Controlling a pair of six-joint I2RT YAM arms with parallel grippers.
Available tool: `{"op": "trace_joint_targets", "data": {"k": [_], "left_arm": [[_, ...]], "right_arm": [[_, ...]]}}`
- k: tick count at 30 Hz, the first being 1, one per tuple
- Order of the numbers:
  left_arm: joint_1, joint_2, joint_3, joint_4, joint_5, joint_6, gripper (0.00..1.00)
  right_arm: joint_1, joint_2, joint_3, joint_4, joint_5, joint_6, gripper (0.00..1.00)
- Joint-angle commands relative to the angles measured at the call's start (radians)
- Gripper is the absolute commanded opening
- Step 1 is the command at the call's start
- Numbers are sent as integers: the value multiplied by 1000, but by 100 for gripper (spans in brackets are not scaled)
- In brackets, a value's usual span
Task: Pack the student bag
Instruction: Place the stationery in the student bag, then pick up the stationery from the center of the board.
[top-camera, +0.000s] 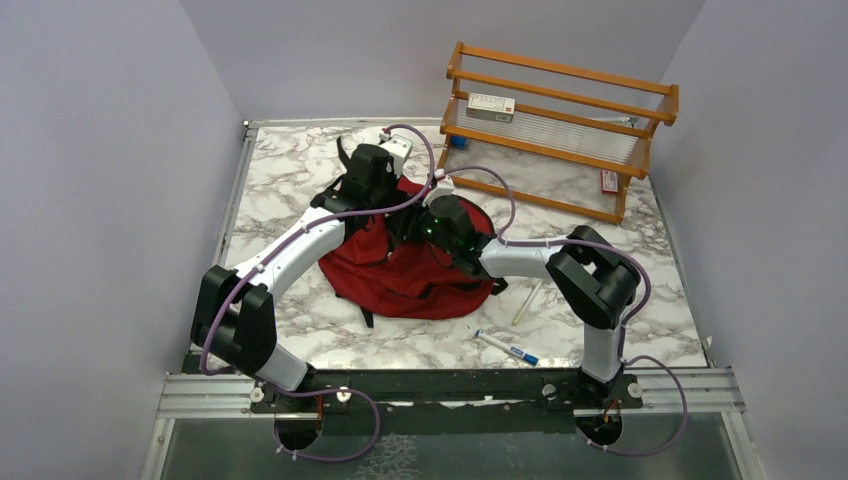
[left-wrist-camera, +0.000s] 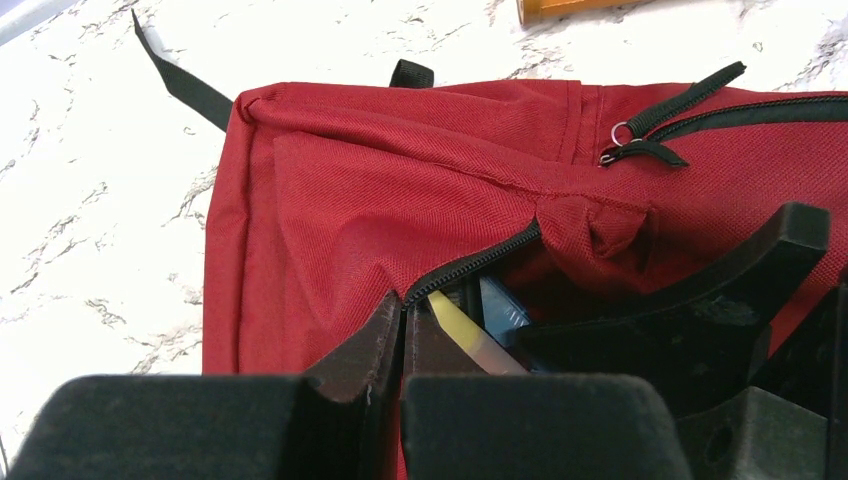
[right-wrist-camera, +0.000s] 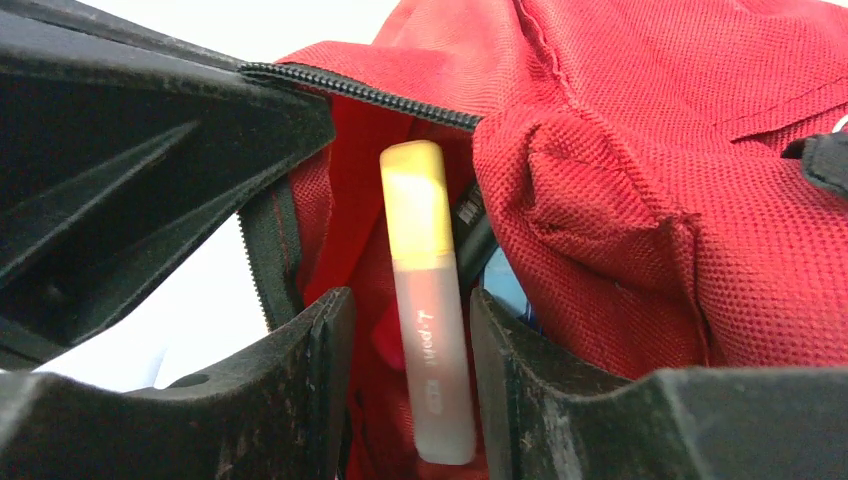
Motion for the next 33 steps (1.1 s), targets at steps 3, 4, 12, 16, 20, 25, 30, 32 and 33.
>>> {"op": "trace_joint_targets", "data": {"k": [3, 4, 12, 16, 20, 25, 30, 32, 33], "left_arm": [[11, -38, 6, 15, -2, -4, 0], [11, -38, 5, 15, -6, -4, 0], [11, -27, 9, 12, -10, -1, 0], [11, -37, 7, 10, -14, 0, 0], [13, -35, 8, 11, -20, 3, 0], [13, -18, 10, 9, -16, 2, 0], [13, -22, 12, 4, -21, 2, 0], [13, -22, 13, 3, -26, 6, 0], [13, -22, 13, 3, -27, 6, 0]], "right_arm": [[9, -100, 3, -79, 14, -59, 52], [9, -119, -6, -85, 14, -64, 51], [9, -389, -129, -233, 65, -157, 50], [9, -570, -213, -419, 254, -119, 50], [9, -742, -282, -701, 493, 18, 50], [9, -853, -314, -1033, 657, 208, 54], [5, -843, -307, -1276, 683, 362, 58], [-6, -799, -294, -1383, 687, 443, 64], [-16, -775, -293, -1420, 682, 473, 68]]}}
